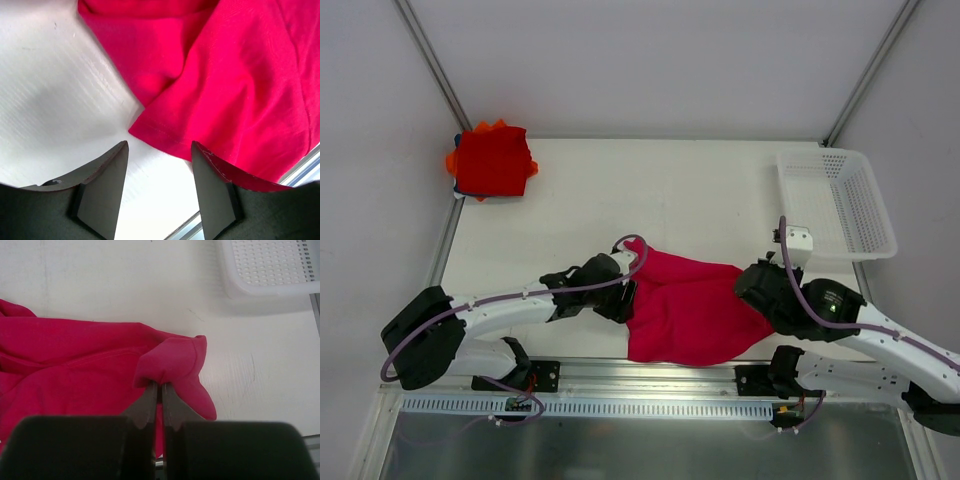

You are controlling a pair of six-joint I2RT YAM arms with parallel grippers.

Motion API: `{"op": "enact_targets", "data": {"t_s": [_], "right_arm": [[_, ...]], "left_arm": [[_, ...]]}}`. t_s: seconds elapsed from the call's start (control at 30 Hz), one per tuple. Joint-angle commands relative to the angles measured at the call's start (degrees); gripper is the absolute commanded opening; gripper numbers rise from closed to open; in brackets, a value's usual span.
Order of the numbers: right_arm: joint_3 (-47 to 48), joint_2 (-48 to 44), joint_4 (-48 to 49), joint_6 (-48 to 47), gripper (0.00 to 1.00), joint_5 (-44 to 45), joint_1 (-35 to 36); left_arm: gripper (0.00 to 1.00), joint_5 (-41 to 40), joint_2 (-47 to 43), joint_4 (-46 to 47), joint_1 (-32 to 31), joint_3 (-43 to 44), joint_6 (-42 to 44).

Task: Fold and stack the t-shirts
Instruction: Flatten the tshirt out

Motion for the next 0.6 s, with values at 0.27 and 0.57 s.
{"op": "enact_targets", "data": {"t_s": [0.27, 0.57], "right_arm": [[-0.04, 0.34, 0.25, 1.5, 0.01, 0.43, -0.22], [-0.22, 0.43, 0.25, 1.68, 0.0, 0.17, -0.22]], "left_arm": [[0.52, 0.58, 2.74, -0.32, 0.02, -1.05, -0.9], [0.51, 0.31, 5.2, 1.09, -0.24, -0.52, -0.82]]}}
